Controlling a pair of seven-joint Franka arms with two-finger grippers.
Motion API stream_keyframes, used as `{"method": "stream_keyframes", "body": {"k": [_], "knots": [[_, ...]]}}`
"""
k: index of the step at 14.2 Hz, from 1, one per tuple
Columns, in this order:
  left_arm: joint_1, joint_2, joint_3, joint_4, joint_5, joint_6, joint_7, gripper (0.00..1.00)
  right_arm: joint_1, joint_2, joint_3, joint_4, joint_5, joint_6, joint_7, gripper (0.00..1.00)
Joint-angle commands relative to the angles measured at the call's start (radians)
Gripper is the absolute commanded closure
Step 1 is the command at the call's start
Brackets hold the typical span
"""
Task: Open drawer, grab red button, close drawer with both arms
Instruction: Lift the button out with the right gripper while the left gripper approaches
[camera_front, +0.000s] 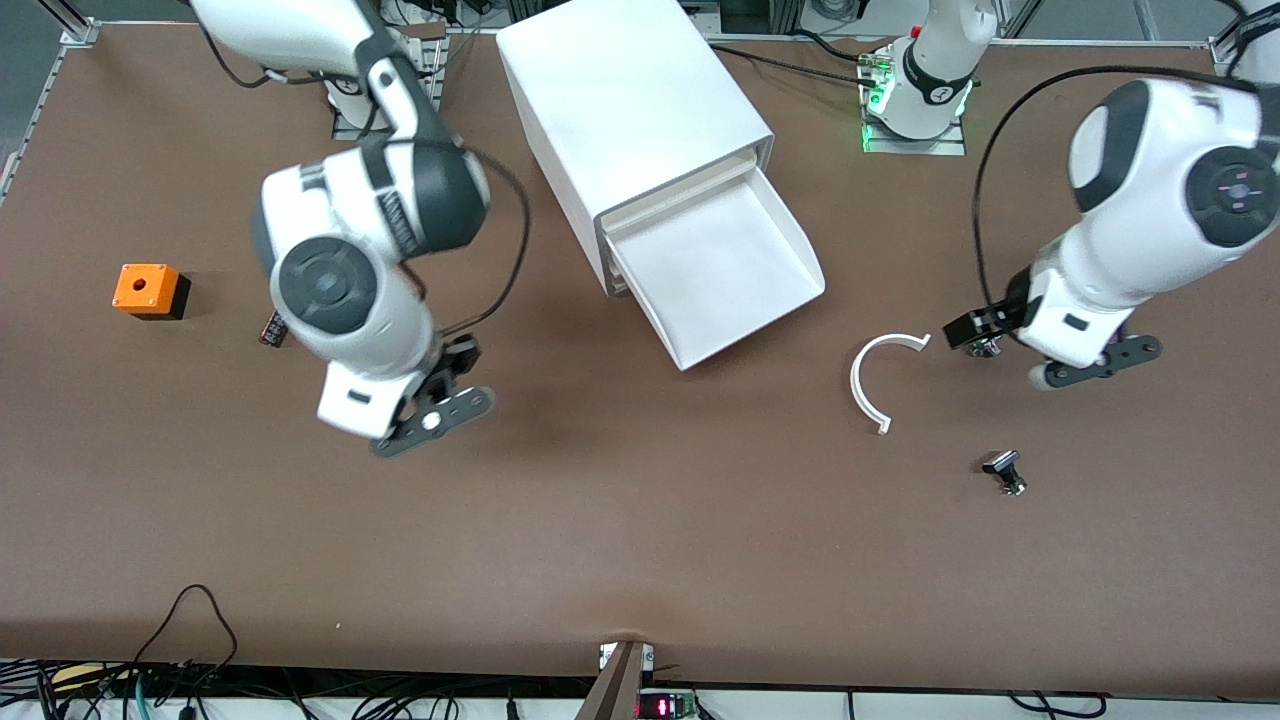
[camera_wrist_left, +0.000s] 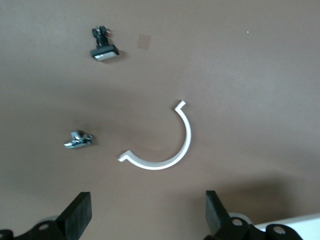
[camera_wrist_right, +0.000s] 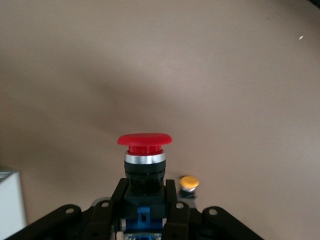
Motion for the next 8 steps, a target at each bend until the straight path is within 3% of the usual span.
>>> {"method": "stream_keyframes", "body": {"k": [1,4,8], "knots": [[-0.024,0.006,-0.019,-0.039,-0.016,0.068,-0.130,0.00,-0.049,-0.138,0.001,-0.282,0.014,0.198,-0.146,1.00],[-0.070,0.039,-0.020,-0.039,-0.015,0.113,-0.280,0.00,-0.124,-0.230,-0.013,-0.545,0.017,0.427,-0.336,1.00],[-0.114,0.087,-0.020,-0.058,-0.008,0.209,-0.385,0.00,-0.242,-0.278,-0.013,-0.723,0.066,0.565,-0.532,1.00]]}}
